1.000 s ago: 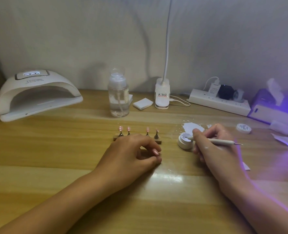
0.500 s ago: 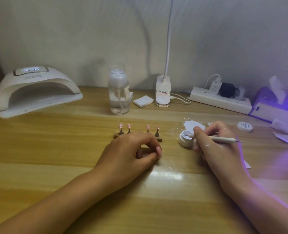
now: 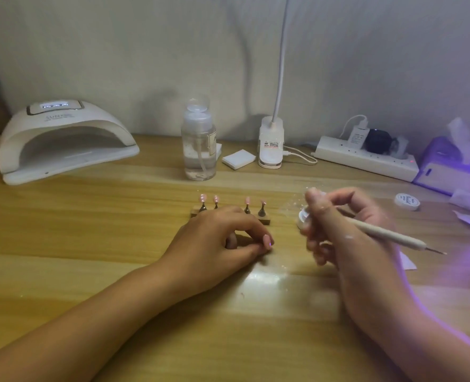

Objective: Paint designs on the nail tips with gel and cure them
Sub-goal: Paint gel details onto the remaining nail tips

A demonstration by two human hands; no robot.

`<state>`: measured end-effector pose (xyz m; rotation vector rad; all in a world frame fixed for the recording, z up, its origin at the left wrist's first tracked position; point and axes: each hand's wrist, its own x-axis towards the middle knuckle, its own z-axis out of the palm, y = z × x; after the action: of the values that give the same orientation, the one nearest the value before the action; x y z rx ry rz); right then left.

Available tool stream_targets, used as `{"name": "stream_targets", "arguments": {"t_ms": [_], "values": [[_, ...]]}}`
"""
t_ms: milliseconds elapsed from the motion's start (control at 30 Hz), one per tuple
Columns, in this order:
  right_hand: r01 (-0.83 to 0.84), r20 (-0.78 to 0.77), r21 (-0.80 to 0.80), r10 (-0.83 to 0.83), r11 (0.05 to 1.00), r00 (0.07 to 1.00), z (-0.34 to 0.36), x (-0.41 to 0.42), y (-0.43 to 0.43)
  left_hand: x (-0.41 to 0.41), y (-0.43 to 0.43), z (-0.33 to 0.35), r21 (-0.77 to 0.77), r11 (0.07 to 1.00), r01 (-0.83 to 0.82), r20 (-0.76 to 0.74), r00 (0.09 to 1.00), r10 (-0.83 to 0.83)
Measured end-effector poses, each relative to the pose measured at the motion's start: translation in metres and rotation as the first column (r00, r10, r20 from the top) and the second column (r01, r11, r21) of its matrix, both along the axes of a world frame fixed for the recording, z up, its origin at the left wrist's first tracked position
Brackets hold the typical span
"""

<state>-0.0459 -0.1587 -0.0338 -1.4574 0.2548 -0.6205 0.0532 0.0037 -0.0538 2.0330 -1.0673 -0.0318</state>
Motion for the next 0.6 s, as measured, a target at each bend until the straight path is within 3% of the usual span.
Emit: {"name": "stream_targets", "arguments": {"t_ms": [133,600], "values": [[-0.058,-0.11,0.023,0.06,0.998,0.992,-0.0088,-0.0014,0.0117,0.001,-0.0006,-0.0017,-0.007,1.0,0.011,-0.001,1.0,-0.011],[-0.074,-0.138,-0.046,0.067,0.996,0.988,-0.01,0.0023,0.0133,0.0016,-0.0024,-0.0012,-0.023,1.0,0.009,-0.012,1.0,-0.01]]}}
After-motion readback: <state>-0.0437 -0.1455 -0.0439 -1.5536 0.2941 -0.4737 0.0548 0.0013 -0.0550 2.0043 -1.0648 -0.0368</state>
